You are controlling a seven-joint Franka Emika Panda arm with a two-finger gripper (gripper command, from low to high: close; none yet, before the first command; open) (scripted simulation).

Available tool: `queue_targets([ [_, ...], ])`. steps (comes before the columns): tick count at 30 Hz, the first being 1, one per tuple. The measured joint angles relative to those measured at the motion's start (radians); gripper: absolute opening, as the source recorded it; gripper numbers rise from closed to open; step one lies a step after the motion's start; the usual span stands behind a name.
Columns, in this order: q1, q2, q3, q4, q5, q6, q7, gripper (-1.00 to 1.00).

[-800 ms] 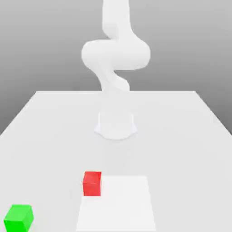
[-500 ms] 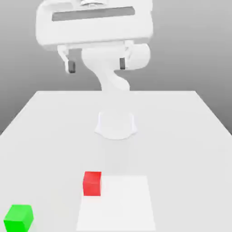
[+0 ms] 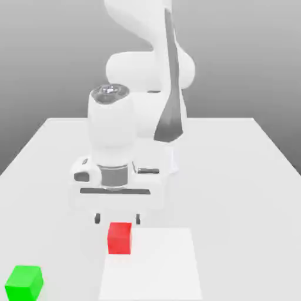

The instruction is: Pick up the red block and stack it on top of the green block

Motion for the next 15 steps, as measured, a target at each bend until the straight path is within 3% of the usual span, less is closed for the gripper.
queue_targets([
  [4, -0.043, 0.100, 0.059, 0.012, 0.066, 0.083, -0.047, 0.00],
  [5, -0.058, 0.123, 0.077, 0.014, 0.078, 0.103, -0.055, -1.00],
  [12, -0.063, 0.128, 0.082, 0.015, 0.077, 0.106, -0.054, -1.00],
  [15, -0.042, 0.068, 0.051, 0.009, 0.033, 0.057, -0.024, -1.00],
])
